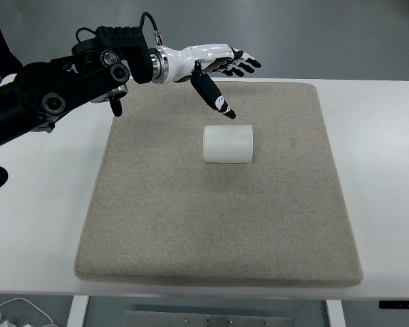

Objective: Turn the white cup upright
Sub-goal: 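Swing the left hand over the white cup lying on its side, then close the left hand's fingers around the white cup's body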

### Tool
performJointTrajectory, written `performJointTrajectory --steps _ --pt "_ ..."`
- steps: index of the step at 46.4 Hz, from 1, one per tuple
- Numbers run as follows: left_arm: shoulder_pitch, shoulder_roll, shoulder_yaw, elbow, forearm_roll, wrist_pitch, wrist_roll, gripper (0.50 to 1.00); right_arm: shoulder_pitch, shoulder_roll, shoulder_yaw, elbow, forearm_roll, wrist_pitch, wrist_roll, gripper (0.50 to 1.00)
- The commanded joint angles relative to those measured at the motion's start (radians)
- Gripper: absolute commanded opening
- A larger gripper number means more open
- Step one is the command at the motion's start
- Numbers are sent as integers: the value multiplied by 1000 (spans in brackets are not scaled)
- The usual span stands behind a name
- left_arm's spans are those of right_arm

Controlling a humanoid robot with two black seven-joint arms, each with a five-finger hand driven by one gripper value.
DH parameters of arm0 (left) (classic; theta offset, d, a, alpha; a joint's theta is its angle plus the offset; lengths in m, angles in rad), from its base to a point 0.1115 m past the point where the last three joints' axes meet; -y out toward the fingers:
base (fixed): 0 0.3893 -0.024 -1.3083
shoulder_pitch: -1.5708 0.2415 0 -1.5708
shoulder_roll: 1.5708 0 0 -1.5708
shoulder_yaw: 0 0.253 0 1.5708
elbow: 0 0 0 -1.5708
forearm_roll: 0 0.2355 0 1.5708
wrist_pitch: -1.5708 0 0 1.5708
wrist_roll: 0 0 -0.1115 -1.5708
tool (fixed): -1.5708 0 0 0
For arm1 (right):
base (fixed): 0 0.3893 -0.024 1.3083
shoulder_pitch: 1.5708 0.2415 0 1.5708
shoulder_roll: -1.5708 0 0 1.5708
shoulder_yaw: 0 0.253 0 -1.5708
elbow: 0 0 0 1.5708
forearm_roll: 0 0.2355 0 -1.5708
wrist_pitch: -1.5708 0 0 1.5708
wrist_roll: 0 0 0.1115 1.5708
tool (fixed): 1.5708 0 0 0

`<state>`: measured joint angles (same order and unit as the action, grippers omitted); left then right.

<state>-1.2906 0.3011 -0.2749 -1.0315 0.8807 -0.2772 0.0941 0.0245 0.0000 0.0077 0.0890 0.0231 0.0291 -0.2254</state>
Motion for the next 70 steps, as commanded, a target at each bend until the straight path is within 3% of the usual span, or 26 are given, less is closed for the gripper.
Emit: performJointTrajectory --steps 1,8,28,45,70 --pt "-12 9 26 -53 15 -8 27 988 0 0 0 0 0 0 0 930" --pt "-30 12 75 -73 26 -5 64 988 0 0 0 0 0 0 0 930" --pt "-30 -3 135 -70 214 1 76 981 0 0 0 0 0 0 0 930" --pt "-30 -5 149 -62 218 4 104 981 0 0 0 0 0 0 0 930" --pt "-16 -108 175 10 221 6 110 981 0 0 0 0 0 0 0 928"
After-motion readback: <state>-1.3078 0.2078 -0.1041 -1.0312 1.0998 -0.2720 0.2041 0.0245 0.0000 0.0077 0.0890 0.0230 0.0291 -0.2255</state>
